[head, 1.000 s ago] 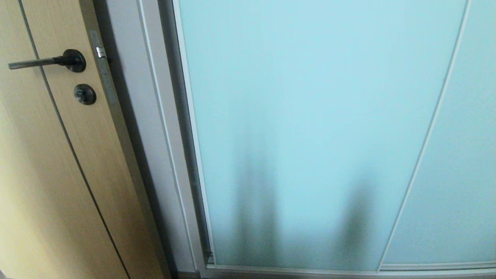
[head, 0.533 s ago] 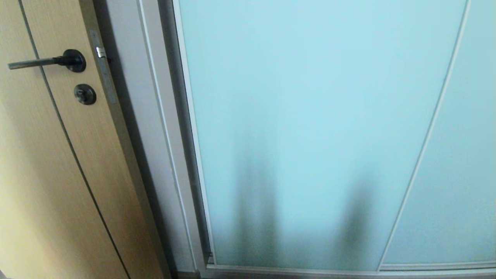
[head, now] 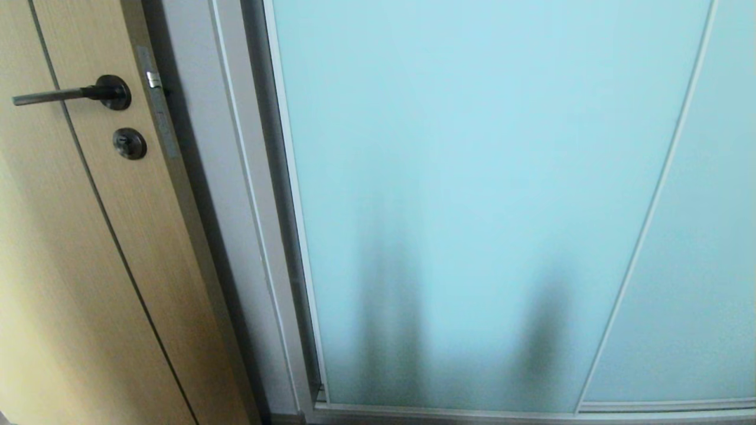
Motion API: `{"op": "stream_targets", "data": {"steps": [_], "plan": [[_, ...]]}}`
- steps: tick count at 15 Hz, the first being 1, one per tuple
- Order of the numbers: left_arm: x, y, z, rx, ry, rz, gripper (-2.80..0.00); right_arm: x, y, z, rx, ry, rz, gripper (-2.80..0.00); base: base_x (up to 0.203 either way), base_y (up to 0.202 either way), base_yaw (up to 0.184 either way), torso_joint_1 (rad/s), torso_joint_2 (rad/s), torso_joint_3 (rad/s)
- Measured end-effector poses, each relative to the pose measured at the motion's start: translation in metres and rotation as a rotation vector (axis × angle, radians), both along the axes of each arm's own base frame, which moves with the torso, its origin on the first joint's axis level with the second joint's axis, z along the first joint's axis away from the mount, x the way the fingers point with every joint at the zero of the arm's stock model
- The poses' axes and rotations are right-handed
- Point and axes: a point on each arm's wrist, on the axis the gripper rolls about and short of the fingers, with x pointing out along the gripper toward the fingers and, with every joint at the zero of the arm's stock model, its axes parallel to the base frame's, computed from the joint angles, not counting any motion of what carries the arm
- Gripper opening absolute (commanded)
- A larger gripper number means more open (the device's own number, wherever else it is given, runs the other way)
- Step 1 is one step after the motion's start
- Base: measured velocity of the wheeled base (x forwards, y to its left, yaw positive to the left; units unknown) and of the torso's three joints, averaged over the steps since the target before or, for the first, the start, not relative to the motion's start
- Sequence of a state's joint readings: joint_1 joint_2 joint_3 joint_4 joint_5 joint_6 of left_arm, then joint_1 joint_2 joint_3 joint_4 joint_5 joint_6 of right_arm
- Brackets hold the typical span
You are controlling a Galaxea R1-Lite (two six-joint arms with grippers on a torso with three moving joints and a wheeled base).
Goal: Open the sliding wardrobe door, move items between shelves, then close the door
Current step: Open the door
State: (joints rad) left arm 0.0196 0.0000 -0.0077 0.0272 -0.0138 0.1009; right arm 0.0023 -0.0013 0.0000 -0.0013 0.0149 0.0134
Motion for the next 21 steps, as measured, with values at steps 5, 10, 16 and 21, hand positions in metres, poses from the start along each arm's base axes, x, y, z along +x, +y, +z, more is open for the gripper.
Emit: {"op": "stream_targets", "data": {"steps": [5, 10, 16, 21], "plan": [[0.0000, 0.0000, 0.0000, 0.000, 0.000, 0.000, -2.80, 0.0000, 0.0000, 0.0000, 0.000, 0.000, 0.000, -2.80, 0.000, 0.000, 0.000, 0.000, 0.00, 0.000], [0.0000, 0.0000, 0.0000, 0.000, 0.000, 0.000, -2.80, 0.0000, 0.0000, 0.0000, 0.000, 0.000, 0.000, -2.80, 0.000, 0.000, 0.000, 0.000, 0.00, 0.000], [0.0000, 0.0000, 0.0000, -0.002, 0.000, 0.000, -2.80, 0.0000, 0.0000, 0.0000, 0.000, 0.000, 0.000, -2.80, 0.000, 0.000, 0.000, 0.000, 0.00, 0.000], [0.0000, 0.0000, 0.0000, -0.003, 0.000, 0.001, -2.80, 0.0000, 0.0000, 0.0000, 0.000, 0.000, 0.000, -2.80, 0.000, 0.000, 0.000, 0.000, 0.00, 0.000]]}}
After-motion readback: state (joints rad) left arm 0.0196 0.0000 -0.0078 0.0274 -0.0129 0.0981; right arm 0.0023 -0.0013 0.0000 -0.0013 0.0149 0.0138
